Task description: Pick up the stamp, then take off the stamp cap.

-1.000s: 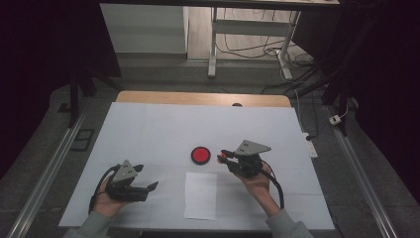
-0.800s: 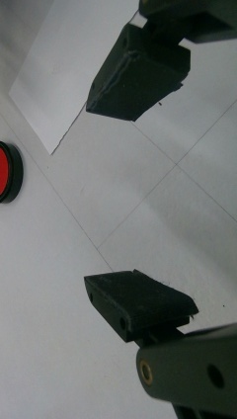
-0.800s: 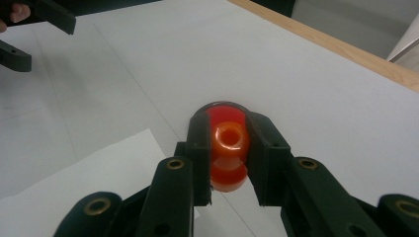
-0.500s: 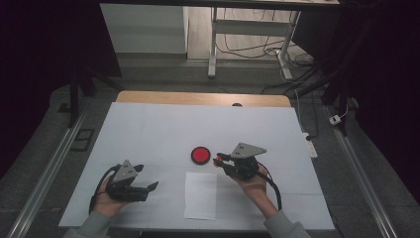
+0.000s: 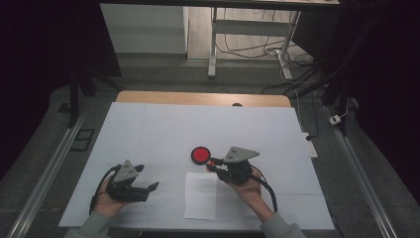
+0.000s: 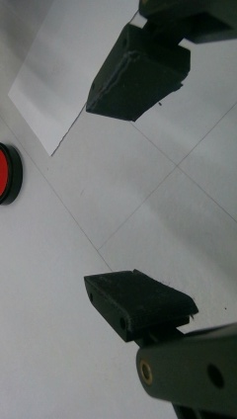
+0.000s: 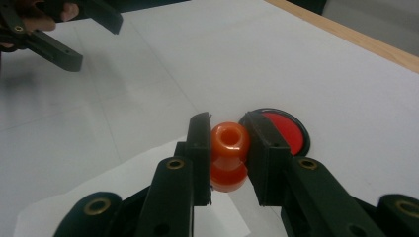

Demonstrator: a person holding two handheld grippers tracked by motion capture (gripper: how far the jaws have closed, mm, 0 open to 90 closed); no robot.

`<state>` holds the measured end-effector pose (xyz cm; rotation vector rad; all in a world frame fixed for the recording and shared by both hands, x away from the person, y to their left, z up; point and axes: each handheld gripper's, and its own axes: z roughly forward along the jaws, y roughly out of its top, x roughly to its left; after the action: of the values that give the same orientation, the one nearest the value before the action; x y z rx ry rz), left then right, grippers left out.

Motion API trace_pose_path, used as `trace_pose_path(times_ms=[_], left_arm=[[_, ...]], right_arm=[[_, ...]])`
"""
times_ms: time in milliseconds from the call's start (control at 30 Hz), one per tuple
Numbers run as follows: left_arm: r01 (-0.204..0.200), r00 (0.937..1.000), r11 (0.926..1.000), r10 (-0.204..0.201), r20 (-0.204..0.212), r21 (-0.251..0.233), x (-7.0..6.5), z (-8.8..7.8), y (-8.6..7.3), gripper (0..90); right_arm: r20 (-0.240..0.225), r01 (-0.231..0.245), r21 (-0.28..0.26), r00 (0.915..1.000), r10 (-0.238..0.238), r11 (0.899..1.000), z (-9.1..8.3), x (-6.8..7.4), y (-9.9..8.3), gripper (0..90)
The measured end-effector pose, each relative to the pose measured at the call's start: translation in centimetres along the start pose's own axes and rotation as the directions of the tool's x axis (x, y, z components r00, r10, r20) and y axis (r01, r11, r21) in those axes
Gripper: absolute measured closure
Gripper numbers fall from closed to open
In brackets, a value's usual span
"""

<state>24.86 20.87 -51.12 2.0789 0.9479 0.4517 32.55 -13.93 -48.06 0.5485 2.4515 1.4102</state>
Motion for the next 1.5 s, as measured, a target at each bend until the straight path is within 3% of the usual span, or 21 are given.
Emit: trace_pose_path(times_ms=[467, 1167, 1500], left_arm=[[-0.006, 1.0000, 1.0000, 0.006, 0.003, 0.005, -0.2, 0.2, 0.1, 19.5], [-0.006, 1.0000, 1.0000, 0.006, -0.002, 0.003, -0.2, 0.3, 0.1, 19.7], [-0.039, 0.9992, 0.9992, 0.039, 0.002, -0.007, -0.8, 0.7, 1.1, 19.9]], right_arm=[[-0.068, 0.004, -0.008, 0.9977, -0.004, 1.000, 0.9, 1.4, 0.3, 72.0], [-0.079, 0.010, -0.029, 0.9968, -0.012, 1.000, 0.5, 1.6, 0.6, 72.0], [-0.075, 0.006, -0.032, 0.9972, -0.008, 0.999, 0.5, 1.4, 0.6, 72.0]])
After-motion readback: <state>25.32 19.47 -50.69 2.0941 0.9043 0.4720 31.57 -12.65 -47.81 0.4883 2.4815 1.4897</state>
